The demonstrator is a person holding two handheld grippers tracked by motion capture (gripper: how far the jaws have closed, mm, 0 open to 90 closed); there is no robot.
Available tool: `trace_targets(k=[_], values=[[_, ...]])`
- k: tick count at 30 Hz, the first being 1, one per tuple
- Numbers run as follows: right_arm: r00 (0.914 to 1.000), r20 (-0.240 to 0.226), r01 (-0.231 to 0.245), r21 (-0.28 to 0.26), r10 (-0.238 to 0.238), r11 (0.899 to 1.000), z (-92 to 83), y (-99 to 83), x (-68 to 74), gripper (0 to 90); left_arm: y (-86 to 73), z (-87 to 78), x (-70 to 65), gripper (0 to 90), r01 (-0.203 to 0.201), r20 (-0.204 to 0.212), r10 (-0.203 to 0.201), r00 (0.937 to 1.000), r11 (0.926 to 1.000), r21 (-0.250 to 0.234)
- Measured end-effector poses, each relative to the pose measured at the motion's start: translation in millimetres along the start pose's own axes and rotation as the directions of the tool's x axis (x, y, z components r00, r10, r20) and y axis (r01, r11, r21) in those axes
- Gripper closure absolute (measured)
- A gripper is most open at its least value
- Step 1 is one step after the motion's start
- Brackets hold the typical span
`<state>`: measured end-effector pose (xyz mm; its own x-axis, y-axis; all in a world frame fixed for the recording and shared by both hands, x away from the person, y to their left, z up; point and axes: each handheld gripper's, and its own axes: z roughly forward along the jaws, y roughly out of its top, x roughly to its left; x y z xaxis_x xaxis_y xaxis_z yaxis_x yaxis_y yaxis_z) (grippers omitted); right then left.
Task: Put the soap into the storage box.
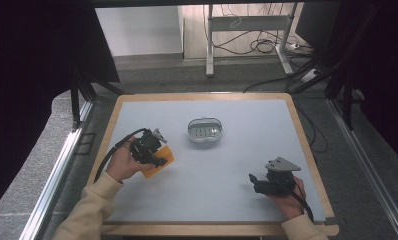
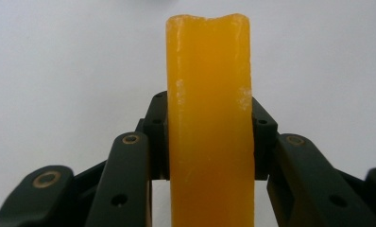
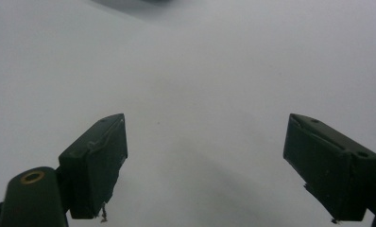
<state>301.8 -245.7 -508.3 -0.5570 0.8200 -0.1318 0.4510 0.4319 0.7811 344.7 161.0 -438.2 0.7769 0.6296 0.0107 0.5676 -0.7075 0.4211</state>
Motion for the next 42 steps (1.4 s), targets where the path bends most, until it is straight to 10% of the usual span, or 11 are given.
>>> trace_targets(k=[42], values=[[1.0000, -0.002, 0.000, 0.014, 0.000, 1.000, 1.7, -0.6, -0.6, 14.9, 56.0, -4.2, -11.7, 61.6, -0.135, -0.006, 0.135, 0.9908, 0.9905, -0.025]])
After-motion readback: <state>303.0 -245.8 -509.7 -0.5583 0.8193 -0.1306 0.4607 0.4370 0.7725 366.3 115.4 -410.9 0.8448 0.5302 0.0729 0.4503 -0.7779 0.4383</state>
